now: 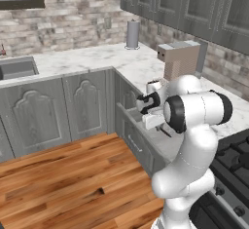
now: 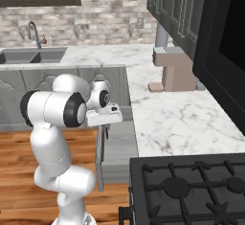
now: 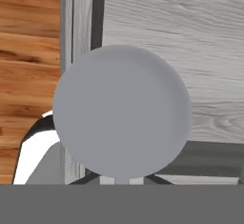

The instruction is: Organize the utensils by type. Pick up the wooden spoons from the counter and place them in the open cabinet. Then pick up the metallic utensils from the counter and place them in the open drawer.

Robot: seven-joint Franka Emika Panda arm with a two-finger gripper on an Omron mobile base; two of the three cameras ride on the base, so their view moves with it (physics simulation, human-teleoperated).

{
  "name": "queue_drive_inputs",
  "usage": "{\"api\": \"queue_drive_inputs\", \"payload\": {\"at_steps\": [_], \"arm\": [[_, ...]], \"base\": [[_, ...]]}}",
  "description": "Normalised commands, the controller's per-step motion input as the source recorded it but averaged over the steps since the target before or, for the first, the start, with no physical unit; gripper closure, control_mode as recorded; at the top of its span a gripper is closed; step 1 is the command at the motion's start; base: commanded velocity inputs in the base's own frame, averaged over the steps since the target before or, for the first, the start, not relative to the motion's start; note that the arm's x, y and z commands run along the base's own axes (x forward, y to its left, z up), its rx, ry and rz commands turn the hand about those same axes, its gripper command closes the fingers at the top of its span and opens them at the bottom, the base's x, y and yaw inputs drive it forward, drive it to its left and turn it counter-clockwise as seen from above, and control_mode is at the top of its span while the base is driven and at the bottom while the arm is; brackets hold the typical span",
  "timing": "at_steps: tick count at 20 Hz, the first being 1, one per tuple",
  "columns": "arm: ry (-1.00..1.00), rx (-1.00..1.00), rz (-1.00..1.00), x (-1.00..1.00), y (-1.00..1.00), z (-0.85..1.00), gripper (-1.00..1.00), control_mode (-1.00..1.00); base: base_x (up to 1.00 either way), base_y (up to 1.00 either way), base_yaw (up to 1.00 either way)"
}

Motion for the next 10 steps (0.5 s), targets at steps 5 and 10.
{"api": "queue_drive_inputs", "payload": {"at_steps": [5,10], "arm": [[0.0,0.0,-0.06,0.03,0.02,-0.35,1.0,-1.0],[-0.04,0.02,-0.1,0.05,0.0,-0.32,1.0,-1.0]], "base": [[0.0,0.0,0.0],[0.0,0.0,0.0]]}}
